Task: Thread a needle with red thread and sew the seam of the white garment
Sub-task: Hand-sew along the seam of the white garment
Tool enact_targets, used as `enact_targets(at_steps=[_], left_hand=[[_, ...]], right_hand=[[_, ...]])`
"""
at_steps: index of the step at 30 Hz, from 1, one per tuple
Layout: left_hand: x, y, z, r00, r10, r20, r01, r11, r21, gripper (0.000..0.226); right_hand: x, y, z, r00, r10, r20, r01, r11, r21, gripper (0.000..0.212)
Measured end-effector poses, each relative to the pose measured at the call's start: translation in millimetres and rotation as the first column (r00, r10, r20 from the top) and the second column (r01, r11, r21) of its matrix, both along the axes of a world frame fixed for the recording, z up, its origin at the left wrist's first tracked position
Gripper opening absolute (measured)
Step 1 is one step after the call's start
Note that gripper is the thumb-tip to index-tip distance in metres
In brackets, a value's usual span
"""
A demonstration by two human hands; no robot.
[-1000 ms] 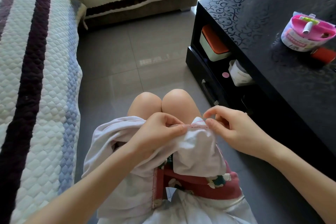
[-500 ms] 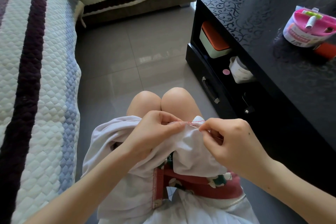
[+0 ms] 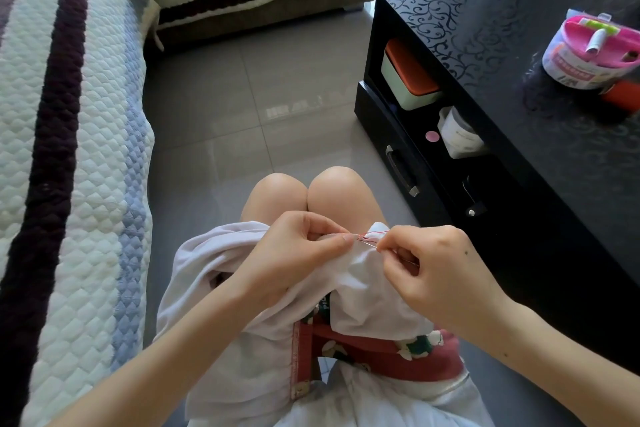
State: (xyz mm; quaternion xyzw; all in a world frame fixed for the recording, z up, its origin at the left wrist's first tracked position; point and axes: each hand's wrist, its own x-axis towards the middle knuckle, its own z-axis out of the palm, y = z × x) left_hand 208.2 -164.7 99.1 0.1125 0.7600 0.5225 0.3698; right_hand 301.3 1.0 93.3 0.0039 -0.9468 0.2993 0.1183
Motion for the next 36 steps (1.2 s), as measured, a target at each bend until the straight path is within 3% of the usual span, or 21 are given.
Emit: enact_targets(at_steps=[9,15,25,32,36], left_hand=[[0,-1,-2,0.993,-0.061,-0.102,0.059,0.998,-0.019,0.012],[2,0,1,0.988,-0.112,-0.11,0.114,0.993,0.007,0.011],[-1,-1,-2,0.996,-0.082,-0.034,0.081,0.996,-0.023,0.015],[-1,-2,-5,0.997,-0.074,0.021,0.074,0.997,0.034,0.015],[-2,-3,-6,0.988,-0.092,0.127,0.076,0.988,0.132,0.021]], right_hand=[[-2,-2,-1,1.0,0.009,0.019,-0.01,0.999,0.039,0.012],[-5,-5,-1,0.998,0.039,0.058,-0.04,0.999,0.013,0.014],[-2,3,4,0.988,-0.002,0.151,0.049,0.95,-0.308,0.015],[-5,9,7,0.964,0.043,0.264,0.123,0.805,-0.58,0.021],[-6,13,7,0.944,0.068,0.324,0.186,0.7,-0.689,0.018]])
